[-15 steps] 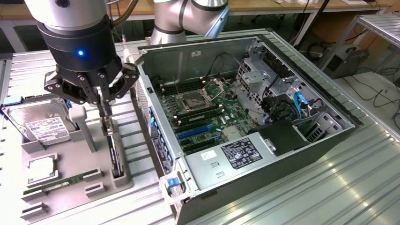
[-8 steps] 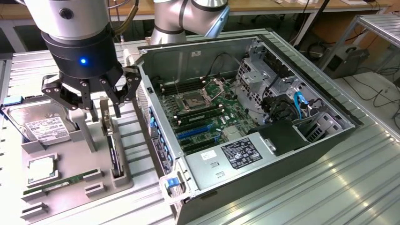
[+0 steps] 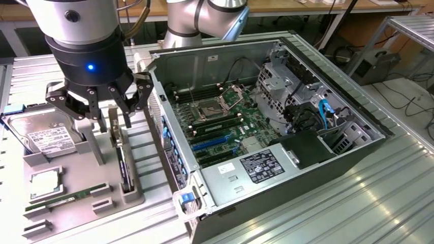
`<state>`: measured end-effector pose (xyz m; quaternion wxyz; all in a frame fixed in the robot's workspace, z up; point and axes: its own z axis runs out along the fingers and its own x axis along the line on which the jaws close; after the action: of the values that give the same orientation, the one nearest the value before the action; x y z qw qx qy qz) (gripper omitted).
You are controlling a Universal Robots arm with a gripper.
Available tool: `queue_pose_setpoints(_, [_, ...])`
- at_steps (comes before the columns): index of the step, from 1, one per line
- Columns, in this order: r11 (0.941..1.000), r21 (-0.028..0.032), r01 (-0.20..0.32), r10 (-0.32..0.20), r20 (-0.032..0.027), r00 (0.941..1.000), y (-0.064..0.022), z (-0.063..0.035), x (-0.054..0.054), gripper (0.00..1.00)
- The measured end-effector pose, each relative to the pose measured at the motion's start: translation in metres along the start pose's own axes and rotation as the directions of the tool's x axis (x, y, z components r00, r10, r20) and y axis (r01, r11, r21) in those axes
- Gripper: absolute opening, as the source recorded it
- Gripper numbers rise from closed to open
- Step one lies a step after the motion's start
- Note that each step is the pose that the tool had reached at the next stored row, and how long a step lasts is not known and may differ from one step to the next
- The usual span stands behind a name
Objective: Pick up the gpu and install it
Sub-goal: 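Pick up the gpu and move the gpu toward the slot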
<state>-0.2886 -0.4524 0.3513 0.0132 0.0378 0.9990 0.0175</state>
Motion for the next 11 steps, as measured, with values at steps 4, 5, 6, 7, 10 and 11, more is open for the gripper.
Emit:
queue_pose_setpoints(4, [1.0000,0.0000,0.000,0.000,0.0000,1.0000,0.0000,0.0012,0.0000,0.44])
queue_pose_setpoints(5, [1.0000,0.0000,0.000,0.000,0.0000,1.0000,-0.0001,0.0016,0.0001,0.44])
queue_pose_setpoints(6, [1.0000,0.0000,0.000,0.000,-0.0001,1.0000,-0.0001,0.0018,0.0001,0.44])
queue_pose_setpoints(7, [1.0000,0.0000,0.000,0.000,0.0000,1.0000,-0.0001,0.0022,0.0001,0.44])
queue_pose_setpoints(10, [1.0000,0.0001,0.000,0.000,-0.0001,1.0000,-0.0001,0.0034,0.0001,0.44])
queue_pose_setpoints(11, [1.0000,0.0001,0.000,0.000,0.0000,1.0000,-0.0001,0.0036,0.0001,0.44])
